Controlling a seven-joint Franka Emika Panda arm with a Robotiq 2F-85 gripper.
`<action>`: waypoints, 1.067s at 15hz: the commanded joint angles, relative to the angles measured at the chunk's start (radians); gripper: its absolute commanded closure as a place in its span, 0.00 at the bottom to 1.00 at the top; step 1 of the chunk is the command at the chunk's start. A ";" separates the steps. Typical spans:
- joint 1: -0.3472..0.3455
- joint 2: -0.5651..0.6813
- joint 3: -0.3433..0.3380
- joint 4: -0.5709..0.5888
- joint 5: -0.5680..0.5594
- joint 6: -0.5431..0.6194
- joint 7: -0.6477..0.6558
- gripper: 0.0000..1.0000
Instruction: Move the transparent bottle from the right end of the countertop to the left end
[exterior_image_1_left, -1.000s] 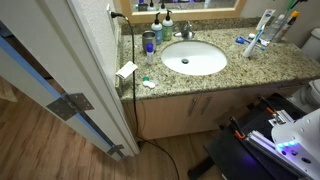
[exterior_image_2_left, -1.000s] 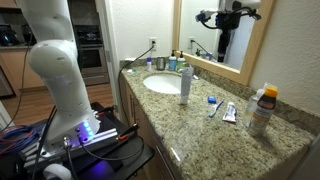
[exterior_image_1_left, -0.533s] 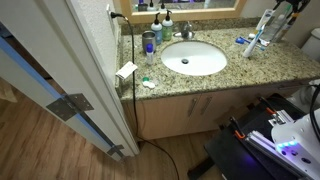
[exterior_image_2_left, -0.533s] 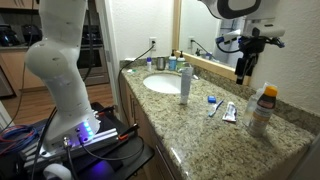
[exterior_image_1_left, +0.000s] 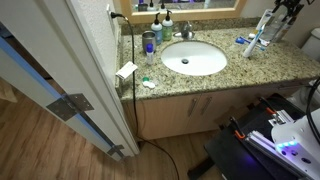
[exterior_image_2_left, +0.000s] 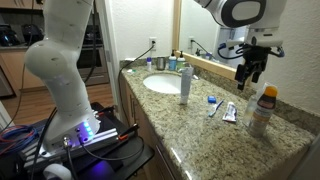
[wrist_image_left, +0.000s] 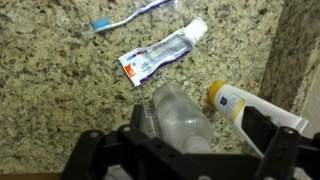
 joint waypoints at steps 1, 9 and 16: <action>-0.058 0.084 0.017 0.090 0.090 0.020 0.122 0.00; -0.082 0.106 0.022 0.108 0.078 0.040 0.222 0.00; -0.085 0.158 0.014 0.127 0.062 0.035 0.264 0.00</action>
